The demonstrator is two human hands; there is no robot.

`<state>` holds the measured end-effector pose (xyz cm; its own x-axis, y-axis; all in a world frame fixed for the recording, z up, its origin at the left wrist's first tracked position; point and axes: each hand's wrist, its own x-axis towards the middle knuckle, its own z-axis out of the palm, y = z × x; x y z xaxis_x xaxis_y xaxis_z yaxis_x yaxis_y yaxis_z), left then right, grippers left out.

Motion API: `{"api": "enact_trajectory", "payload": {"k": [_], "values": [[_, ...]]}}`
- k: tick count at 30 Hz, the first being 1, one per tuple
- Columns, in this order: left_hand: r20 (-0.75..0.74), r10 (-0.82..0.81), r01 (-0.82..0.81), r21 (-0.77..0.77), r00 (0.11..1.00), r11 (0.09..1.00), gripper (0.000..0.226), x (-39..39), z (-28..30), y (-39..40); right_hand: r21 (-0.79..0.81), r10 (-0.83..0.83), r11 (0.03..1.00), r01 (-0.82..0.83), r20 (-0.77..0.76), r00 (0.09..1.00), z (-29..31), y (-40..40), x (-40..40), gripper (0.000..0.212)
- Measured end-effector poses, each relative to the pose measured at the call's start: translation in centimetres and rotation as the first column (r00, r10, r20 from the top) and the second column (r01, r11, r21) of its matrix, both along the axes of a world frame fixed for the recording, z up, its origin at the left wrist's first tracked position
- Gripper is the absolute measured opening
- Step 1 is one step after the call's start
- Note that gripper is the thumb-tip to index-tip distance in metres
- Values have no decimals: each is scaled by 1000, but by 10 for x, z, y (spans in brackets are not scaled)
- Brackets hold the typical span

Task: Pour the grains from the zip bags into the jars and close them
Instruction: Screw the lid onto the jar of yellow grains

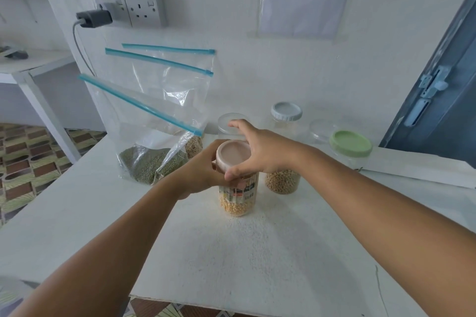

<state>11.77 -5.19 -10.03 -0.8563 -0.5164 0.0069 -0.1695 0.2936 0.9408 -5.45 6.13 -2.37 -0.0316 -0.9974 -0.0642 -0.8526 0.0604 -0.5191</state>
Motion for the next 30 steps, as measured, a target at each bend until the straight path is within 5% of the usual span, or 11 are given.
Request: {"api": "enact_trajectory", "payload": {"k": [8,30], "values": [[-5,-5,5,6,1000,1000,93,-2,1,1,-98,-1,995,5,41,999,-8,3,-7,83],[45,-24,26,-42,999,999,99,-4,11,4,-82,-34,996,29,-62,998,4,1,-3,86]]}}
